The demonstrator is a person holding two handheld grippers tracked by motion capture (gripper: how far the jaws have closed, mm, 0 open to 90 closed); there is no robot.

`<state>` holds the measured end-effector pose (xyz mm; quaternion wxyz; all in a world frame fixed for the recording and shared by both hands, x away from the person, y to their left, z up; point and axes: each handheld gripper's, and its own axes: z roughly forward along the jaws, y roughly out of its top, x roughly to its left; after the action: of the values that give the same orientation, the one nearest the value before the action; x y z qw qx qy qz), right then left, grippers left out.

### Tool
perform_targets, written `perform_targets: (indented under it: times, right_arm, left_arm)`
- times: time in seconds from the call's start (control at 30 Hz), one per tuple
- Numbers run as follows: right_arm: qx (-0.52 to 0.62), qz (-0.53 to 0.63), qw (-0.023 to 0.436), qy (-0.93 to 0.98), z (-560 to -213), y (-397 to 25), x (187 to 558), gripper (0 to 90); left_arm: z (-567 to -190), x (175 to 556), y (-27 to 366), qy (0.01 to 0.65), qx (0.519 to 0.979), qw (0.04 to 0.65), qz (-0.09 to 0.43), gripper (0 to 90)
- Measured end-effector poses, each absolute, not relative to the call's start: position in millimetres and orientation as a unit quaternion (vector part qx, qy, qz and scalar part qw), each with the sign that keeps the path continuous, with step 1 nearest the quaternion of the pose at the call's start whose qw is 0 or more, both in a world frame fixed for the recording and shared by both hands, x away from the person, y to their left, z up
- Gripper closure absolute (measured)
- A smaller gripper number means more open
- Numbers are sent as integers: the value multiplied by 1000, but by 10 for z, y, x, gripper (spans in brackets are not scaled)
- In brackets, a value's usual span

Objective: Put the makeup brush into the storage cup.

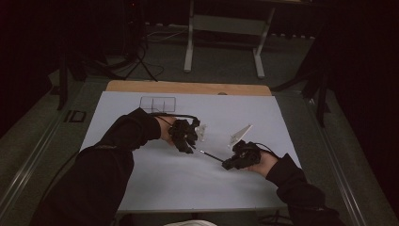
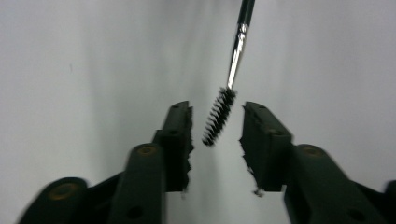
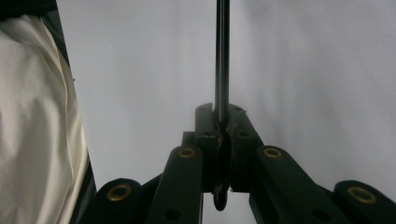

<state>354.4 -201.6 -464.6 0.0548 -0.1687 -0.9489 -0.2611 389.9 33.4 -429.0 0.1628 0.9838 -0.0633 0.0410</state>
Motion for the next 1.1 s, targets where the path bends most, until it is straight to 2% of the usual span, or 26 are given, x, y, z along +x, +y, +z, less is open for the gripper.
perform_targets:
  times: [0.13,0.23,0.3,0.43,0.57,0.83,1.1]
  right_arm:
    - [-161,-273,49,-947,-4637,-2045,3551,855]
    - [-154,-281,47,-946,-4645,-2041,3533,854]
    - [-149,-289,45,-945,-4651,-2040,3519,855]
    - [-133,-323,40,-936,-4684,-2068,3500,855]
    - [-128,-321,34,-938,-4732,-2076,3492,855]
    - [-119,-324,24,-938,-4732,-2080,3490,855]
    - [-118,-326,22,-938,-4686,-2097,3502,855]
  left_arm:
    - [-4250,3876,367,-45,981,185,48,521]
    - [-4256,3843,370,-46,978,196,51,425]
    - [-4265,3831,366,-46,978,200,46,419]
    - [-4233,3840,382,-43,974,218,43,487]
    - [-4191,3848,382,-37,971,234,33,513]
    - [-4222,3832,295,-55,973,223,20,602]
    - [-4259,3841,229,-70,976,207,14,753]
